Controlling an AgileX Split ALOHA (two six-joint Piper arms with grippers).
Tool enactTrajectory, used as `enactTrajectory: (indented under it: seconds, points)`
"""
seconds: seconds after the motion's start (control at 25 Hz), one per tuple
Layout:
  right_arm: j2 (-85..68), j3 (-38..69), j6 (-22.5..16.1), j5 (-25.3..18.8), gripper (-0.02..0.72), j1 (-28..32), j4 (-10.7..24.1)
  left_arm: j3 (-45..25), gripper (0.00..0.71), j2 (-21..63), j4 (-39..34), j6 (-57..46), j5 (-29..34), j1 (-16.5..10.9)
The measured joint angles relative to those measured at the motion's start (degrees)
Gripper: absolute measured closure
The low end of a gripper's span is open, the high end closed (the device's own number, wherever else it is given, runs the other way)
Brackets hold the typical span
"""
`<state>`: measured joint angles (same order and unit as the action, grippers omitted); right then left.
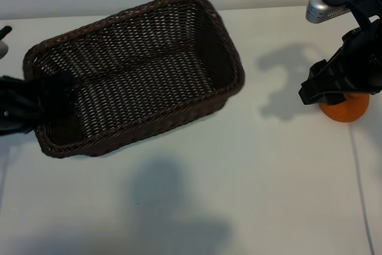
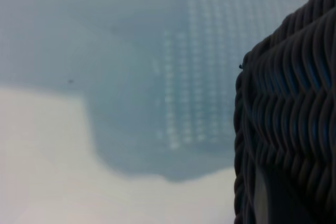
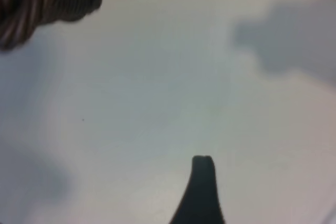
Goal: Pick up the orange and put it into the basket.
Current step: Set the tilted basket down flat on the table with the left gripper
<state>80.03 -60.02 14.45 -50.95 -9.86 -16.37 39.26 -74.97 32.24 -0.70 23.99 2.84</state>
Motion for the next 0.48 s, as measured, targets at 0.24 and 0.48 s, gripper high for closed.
enactTrajectory:
  seconds: [0.24, 0.48]
  points:
    - [0.00, 0.00, 0.00, -0.28, 0.109, 0.00, 0.00, 13.42, 0.555, -9.83, 2.66, 6.85, 5.74, -0.01]
    - [0.00, 0.00, 0.00, -0.79, 0.109, 0.00, 0.10, 26.08, 0.556, -20.55, -0.31, 7.04, 9.69, 3.08]
